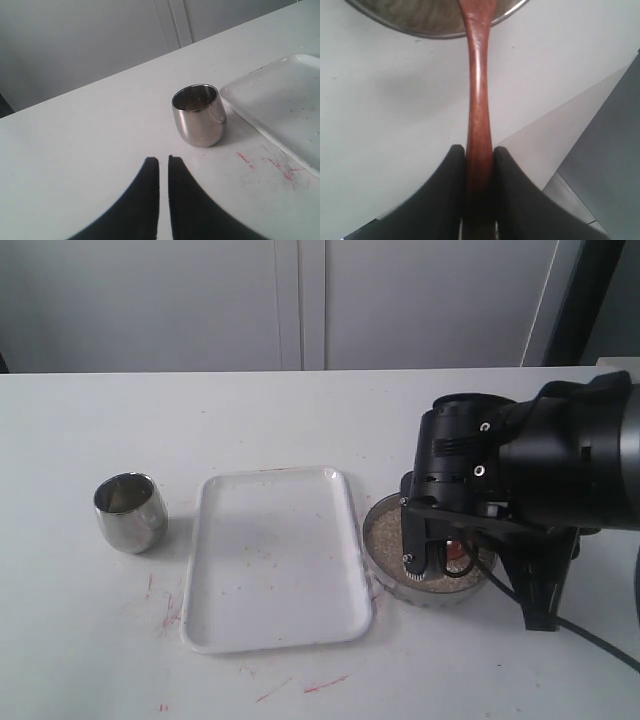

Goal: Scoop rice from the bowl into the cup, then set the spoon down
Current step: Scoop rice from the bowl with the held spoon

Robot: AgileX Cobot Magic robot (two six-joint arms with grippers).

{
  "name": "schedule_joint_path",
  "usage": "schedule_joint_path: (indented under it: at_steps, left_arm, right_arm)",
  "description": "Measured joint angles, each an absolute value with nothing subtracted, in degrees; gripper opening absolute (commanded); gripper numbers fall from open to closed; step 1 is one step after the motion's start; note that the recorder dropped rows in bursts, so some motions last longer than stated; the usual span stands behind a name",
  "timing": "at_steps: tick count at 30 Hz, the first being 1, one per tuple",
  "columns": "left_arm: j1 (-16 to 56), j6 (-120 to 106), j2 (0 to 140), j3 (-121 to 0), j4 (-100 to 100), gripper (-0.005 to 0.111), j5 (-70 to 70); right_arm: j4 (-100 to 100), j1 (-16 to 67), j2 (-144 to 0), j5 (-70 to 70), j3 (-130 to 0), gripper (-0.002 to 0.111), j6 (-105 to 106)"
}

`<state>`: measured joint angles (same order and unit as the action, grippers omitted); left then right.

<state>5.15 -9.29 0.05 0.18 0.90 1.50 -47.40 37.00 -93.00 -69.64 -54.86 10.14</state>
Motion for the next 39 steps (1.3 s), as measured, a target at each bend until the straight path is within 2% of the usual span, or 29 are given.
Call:
schedule_joint_path:
  at_steps: [24, 39]
  left_arm:
    - [5.15, -9.29, 0.05, 0.18, 0.9, 0.014, 1.5]
    - [5.15, -9.29, 0.05, 0.18, 0.9, 0.014, 1.5]
  right_arm:
    - [-39.12, 37.0, -93.83, -63.82, -54.95, 0.001, 0.0]
    - [-38.44, 37.03, -88.0, -62.27, -52.04, 0.001, -2.33]
